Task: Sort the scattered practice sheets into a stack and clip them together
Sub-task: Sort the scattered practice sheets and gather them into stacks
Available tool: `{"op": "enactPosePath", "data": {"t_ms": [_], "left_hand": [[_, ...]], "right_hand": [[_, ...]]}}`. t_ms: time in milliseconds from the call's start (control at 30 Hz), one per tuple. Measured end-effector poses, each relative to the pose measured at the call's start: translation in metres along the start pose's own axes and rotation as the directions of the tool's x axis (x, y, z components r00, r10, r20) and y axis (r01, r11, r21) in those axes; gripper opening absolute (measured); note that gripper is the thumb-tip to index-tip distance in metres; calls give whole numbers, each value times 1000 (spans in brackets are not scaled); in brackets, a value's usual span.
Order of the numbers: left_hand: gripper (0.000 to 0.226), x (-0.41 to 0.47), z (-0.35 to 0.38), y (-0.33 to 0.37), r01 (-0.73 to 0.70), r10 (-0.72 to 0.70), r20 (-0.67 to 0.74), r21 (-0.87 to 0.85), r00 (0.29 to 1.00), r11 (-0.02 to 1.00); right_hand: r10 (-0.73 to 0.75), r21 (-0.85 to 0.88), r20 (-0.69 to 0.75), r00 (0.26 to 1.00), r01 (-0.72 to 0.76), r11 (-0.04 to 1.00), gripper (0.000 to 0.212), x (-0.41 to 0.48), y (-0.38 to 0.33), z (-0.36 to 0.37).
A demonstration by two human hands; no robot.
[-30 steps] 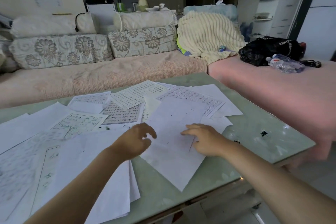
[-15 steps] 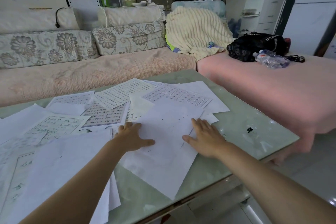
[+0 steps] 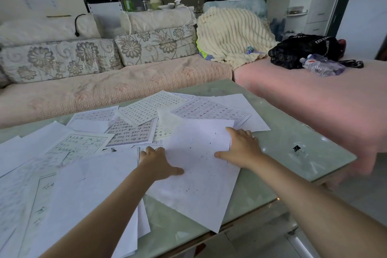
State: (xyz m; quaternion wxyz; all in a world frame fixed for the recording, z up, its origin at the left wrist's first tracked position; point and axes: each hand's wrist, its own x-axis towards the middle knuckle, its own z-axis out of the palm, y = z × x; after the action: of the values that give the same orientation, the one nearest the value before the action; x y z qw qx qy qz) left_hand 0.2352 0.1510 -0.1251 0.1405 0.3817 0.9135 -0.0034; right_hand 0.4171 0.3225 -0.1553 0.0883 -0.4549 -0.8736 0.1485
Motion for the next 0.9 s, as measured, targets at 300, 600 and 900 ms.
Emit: {"op": "enactPosePath", "data": {"t_ms": [300, 600, 900], "left_hand": [[117, 6, 10, -11, -33, 18, -87, -180, 996, 983], [87, 40, -9, -16, -24, -55, -65, -840, 996, 542], [27, 44, 1, -6, -57, 72, -24, -863, 997, 502]], "right_hand": [[402, 896, -28, 915, -155, 415, 97, 0, -17, -26], [117, 955, -36, 992, 0, 297, 49, -7, -24, -43], [283, 892, 173, 943, -272, 360, 30, 1, -41, -27]]}}
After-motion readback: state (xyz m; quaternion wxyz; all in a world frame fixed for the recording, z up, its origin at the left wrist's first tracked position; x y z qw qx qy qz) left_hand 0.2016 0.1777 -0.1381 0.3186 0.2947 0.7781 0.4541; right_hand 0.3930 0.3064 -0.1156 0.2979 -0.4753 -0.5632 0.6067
